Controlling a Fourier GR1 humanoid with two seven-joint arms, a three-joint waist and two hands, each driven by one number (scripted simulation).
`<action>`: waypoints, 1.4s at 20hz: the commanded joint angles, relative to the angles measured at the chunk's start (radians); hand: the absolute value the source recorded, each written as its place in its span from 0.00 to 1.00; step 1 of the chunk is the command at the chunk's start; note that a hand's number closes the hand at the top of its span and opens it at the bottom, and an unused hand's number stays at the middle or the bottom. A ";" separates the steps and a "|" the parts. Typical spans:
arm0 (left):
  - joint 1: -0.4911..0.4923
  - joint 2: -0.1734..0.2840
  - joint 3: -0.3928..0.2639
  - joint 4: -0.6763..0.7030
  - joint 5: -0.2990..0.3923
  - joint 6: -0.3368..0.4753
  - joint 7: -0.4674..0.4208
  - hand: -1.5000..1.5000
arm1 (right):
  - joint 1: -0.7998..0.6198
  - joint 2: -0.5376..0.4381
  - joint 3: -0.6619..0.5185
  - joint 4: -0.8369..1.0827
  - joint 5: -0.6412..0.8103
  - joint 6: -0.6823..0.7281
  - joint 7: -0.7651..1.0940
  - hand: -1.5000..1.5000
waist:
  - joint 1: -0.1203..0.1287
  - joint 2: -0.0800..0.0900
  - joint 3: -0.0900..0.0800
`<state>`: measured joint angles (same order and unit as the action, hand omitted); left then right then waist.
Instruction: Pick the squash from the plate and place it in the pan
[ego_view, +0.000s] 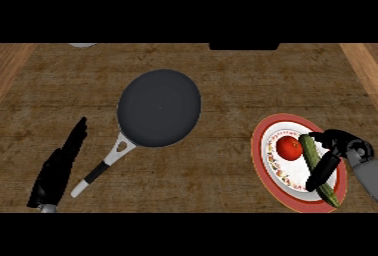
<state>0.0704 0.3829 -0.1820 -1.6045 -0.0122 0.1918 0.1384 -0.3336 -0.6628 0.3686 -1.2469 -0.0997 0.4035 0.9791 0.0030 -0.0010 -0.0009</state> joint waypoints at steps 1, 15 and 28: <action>0.042 0.012 0.035 -0.054 0.003 -0.034 0.011 0.50 | 0.023 0.010 -0.027 0.015 0.038 0.051 0.049 0.00 | 0.002 0.000 0.001; 0.030 -0.042 0.076 0.018 -0.037 -0.065 -0.048 0.50 | -0.013 0.169 -0.123 0.166 0.153 -0.028 -0.085 1.00 | 0.011 0.003 0.001; -0.011 -0.040 0.095 0.027 -0.040 -0.079 0.007 0.50 | 0.192 0.406 0.195 -0.312 0.655 -0.498 0.262 1.00 | -0.032 -0.012 -0.003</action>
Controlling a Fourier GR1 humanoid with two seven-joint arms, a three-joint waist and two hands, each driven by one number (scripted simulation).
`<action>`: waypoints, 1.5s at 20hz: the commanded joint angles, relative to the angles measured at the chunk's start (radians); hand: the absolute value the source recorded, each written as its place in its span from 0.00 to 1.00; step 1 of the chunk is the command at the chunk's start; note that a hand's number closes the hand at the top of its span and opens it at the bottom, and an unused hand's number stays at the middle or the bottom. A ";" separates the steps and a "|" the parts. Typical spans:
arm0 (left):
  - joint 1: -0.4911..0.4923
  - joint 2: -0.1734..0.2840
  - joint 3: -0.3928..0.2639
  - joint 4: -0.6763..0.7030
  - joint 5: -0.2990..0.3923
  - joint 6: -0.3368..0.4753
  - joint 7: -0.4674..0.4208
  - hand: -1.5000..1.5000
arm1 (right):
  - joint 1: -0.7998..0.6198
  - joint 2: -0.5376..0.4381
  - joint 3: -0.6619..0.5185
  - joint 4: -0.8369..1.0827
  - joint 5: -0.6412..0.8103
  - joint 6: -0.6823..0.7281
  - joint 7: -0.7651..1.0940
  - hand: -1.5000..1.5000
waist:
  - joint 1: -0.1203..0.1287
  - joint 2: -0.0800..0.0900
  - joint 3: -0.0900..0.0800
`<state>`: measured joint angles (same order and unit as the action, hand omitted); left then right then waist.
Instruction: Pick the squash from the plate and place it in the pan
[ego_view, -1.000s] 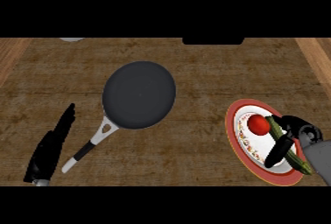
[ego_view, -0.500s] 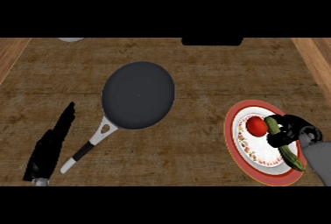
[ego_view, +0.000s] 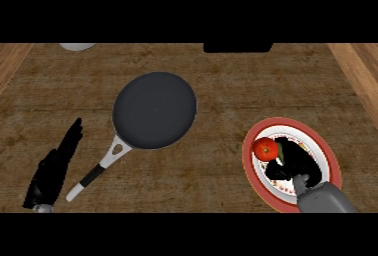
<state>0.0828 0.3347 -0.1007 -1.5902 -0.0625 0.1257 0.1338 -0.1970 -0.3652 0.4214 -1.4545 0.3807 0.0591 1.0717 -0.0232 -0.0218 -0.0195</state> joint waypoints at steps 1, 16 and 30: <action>0.023 -0.008 -0.004 -0.004 -0.009 0.007 -0.009 0.50 | 0.037 0.096 0.163 -0.136 0.237 -0.146 0.234 1.00 | 0.006 0.006 0.015; -0.017 0.005 0.026 -0.005 -0.007 -0.021 0.003 0.50 | -0.284 0.257 0.249 -0.330 0.986 0.025 0.255 1.00 | 0.027 0.019 0.019; -0.061 -0.029 -0.017 -0.030 -0.028 -0.047 0.035 0.50 | -0.663 0.364 0.046 0.297 0.657 -0.402 0.079 1.00 | 0.083 0.035 0.020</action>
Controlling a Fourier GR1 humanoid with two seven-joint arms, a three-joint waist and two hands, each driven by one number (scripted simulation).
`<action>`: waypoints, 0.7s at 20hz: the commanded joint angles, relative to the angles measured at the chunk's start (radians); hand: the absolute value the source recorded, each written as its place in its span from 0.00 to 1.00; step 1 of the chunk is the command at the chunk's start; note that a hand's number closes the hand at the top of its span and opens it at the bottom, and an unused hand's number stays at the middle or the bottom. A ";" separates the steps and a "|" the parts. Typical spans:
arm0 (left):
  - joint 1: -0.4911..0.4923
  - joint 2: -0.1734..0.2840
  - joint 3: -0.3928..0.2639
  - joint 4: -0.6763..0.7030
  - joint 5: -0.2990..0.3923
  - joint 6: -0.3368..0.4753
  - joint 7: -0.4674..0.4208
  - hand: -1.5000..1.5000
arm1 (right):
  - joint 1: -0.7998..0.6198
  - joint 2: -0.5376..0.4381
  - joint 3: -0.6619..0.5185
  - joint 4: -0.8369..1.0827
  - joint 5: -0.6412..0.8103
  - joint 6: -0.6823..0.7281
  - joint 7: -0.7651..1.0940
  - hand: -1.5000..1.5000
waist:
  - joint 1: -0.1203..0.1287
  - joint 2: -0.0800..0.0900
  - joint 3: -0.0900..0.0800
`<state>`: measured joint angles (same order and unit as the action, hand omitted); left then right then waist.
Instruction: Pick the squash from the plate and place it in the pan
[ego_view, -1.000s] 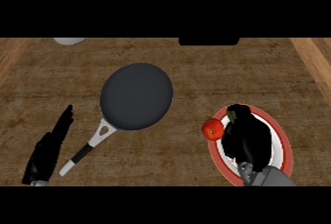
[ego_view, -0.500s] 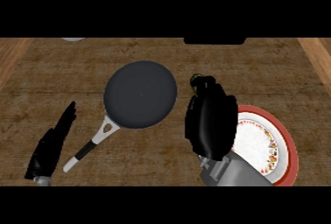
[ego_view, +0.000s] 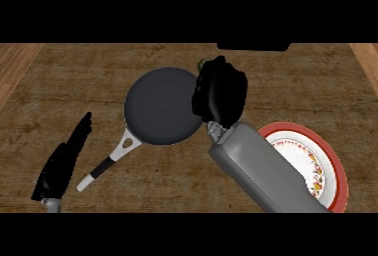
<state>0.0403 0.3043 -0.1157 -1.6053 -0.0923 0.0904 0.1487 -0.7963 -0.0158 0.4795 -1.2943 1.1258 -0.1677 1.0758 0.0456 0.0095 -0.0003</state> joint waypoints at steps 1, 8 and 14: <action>0.001 0.014 0.006 0.008 0.005 -0.025 -0.017 0.50 | -0.112 0.015 -0.035 0.188 -0.117 -0.181 0.077 1.00 | 0.033 0.008 0.000; -0.062 -0.035 -0.039 0.008 -0.019 -0.014 0.019 0.50 | -0.232 0.015 -0.079 0.552 -0.289 -0.255 -0.084 1.00 | 0.064 0.021 0.000; -0.085 -0.011 -0.025 0.020 -0.011 -0.042 -0.003 0.50 | -0.207 0.016 -0.150 0.641 -0.505 -0.296 -0.214 1.00 | 0.096 0.039 0.003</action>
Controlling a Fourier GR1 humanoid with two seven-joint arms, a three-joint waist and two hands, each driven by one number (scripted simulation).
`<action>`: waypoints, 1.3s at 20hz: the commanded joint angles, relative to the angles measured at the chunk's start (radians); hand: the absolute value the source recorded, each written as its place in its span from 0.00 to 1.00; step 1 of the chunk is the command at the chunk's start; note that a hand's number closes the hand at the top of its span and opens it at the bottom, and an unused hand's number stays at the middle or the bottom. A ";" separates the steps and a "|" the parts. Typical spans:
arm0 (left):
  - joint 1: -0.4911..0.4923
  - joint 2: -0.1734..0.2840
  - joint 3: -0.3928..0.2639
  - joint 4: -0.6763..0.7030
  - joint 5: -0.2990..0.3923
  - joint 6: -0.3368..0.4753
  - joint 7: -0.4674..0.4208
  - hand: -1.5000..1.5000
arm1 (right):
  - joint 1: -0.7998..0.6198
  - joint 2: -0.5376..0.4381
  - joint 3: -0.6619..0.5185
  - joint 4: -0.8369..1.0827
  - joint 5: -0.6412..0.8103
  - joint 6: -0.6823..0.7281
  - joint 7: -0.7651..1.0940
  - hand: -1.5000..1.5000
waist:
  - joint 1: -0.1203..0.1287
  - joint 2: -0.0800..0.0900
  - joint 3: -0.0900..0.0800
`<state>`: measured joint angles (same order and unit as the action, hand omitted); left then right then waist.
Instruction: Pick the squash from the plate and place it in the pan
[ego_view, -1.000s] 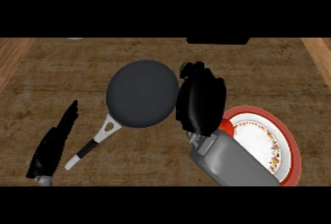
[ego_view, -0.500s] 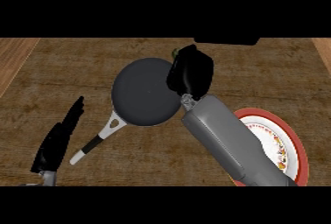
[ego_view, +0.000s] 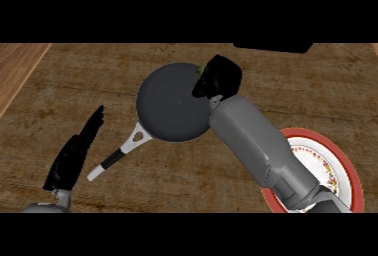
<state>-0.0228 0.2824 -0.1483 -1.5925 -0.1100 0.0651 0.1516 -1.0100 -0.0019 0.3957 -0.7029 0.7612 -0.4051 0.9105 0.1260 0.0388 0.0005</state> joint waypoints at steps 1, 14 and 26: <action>-0.012 0.002 0.004 0.011 0.003 -0.008 -0.014 0.50 | 0.042 0.002 -0.112 0.008 -0.201 -0.118 -0.046 1.00 | 0.019 0.012 0.004; -0.063 -0.009 -0.014 0.019 -0.017 -0.014 0.021 0.50 | 0.011 0.002 -0.128 0.052 -0.405 -0.569 -0.338 0.00 | 0.026 0.004 0.003; 0.021 0.027 0.095 0.087 0.036 -0.019 -0.063 0.50 | 0.167 0.001 -0.193 -0.021 -0.548 -0.860 -0.566 0.00 | -0.082 -0.026 0.001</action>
<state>-0.0169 0.2855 -0.1024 -1.5329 -0.1037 0.0628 0.1193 -0.9358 -0.0071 0.2049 -0.6665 0.2659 -1.1539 0.4404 0.0776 0.0187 0.0013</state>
